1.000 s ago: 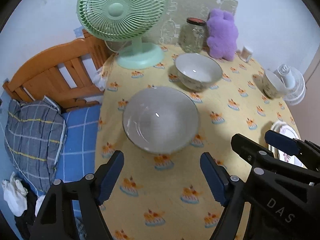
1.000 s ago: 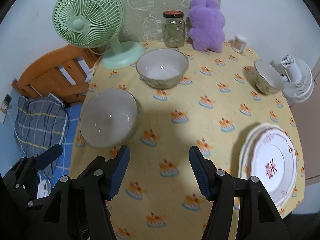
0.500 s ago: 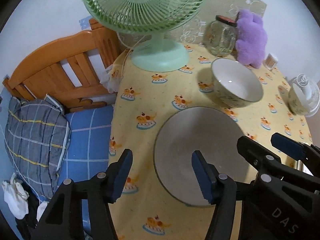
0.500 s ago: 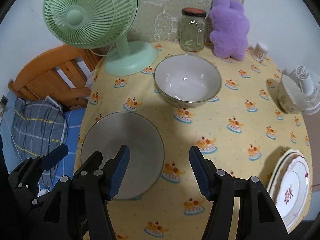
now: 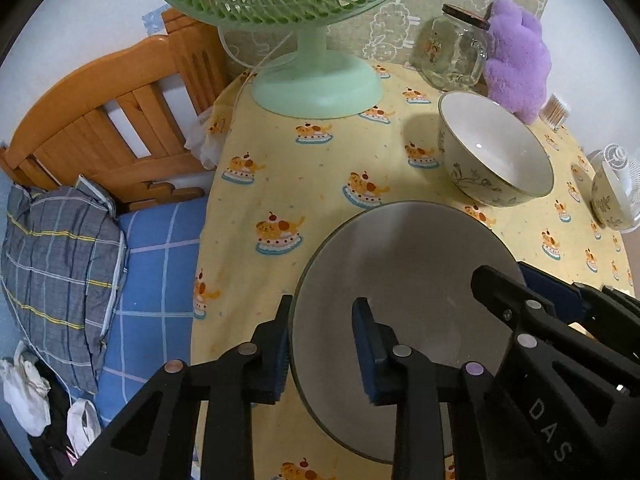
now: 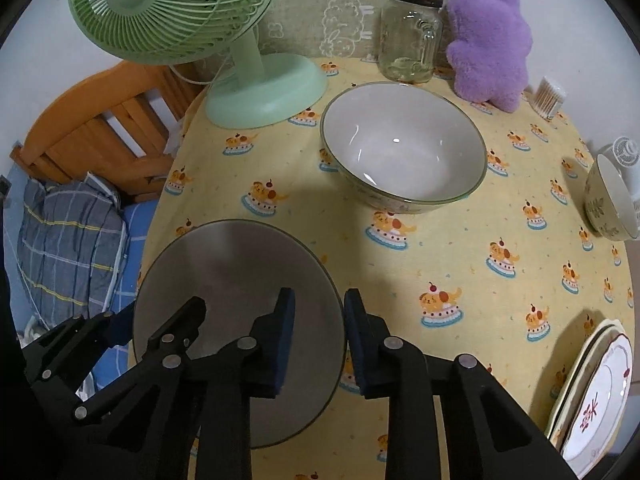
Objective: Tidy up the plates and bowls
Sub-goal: 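Lift the grey bowl with both grippers and carry it toward the plate stack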
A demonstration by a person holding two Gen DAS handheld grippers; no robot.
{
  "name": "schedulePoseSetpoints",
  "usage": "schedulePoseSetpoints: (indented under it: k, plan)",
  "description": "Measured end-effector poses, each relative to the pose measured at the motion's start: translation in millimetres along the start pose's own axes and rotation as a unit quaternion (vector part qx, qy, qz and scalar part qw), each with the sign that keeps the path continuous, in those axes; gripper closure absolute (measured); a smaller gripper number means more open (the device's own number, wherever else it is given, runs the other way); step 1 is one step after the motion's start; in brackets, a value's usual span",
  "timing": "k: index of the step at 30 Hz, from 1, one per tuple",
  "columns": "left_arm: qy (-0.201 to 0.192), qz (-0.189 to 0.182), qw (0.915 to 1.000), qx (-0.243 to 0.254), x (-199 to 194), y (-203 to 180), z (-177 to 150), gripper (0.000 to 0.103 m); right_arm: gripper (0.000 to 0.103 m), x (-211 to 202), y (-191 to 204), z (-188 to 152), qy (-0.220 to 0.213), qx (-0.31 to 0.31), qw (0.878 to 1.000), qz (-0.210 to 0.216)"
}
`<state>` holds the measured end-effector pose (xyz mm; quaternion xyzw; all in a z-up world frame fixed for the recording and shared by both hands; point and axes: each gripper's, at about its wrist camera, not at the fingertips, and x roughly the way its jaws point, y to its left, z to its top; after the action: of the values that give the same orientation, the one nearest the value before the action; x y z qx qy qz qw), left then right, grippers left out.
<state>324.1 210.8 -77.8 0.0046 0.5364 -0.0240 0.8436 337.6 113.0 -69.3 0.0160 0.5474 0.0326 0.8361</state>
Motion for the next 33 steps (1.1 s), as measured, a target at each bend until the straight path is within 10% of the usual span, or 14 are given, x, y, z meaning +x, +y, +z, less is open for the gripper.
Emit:
schedulePoseSetpoints:
  k: [33]
  plan:
    - [0.016,-0.032,0.9988,0.033,-58,-64,-67,0.076,0.075,-74,-52,-79,0.006,0.031,0.999,-0.024]
